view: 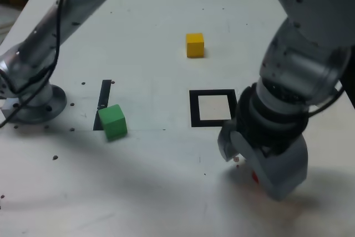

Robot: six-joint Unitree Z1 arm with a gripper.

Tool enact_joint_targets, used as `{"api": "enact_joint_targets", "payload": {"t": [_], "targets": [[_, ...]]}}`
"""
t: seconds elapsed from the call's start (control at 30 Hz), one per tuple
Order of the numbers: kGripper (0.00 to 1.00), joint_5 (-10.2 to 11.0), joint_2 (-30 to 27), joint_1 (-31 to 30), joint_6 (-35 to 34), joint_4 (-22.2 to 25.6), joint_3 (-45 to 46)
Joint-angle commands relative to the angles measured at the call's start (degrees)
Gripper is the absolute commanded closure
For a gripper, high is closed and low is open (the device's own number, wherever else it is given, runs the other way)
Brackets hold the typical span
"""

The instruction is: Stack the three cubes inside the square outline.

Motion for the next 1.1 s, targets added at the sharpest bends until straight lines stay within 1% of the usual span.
{"api": "enact_joint_targets", "payload": {"t": [0.0,0.2,0.3,0.47,0.57,0.8,1.07], "targets": [[0.1,0.38,1.31,-0.31,0.17,0.85,-1.62],[0.18,1.12,3.24,-0.65,0.19,2.29,-4.83],[0.28,1.63,3.93,-1.0,0.19,2.8,-6.23],[0.48,2.47,4.64,-1.25,0.29,2.98,-7.28],[0.55,2.65,4.82,-1.37,0.41,3.02,-7.51],[0.58,2.65,4.94,-1.45,0.49,3.64,-7.73],[0.58,2.53,5.03,-1.45,0.47,4.12,-7.96]]}}
